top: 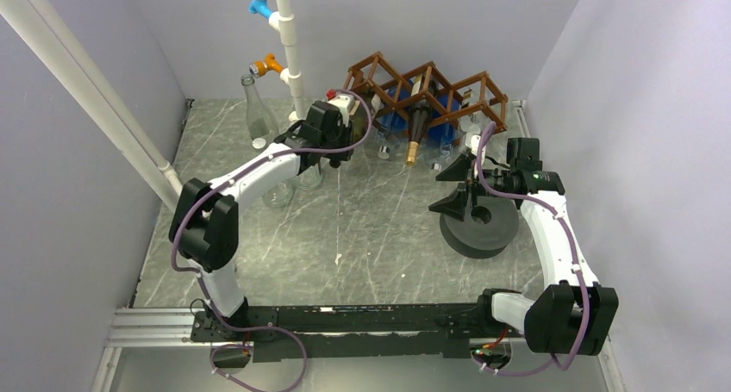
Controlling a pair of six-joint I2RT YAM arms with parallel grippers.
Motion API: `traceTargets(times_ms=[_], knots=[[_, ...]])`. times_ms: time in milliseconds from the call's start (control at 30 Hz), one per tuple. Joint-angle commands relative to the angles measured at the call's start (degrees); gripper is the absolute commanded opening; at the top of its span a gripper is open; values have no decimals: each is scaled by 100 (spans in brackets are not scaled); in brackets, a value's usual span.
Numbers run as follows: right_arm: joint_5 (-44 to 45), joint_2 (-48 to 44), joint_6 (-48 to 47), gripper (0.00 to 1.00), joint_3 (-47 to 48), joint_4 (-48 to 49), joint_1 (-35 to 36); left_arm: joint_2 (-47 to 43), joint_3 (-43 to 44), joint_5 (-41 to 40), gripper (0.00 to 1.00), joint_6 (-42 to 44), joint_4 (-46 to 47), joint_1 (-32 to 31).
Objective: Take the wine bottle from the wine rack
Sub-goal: Pick up the wine bottle from the wine rack.
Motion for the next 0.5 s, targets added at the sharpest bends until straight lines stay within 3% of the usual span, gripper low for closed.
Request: traceTargets(times_ms=[0, 467], knots=[[-65, -123, -152, 97, -28, 135, -32, -845, -62, 152, 0, 74, 1043, -125], [-49, -127, -153, 97, -40, 152, -32, -1668, -794, 156, 0, 22, 938, -235]])
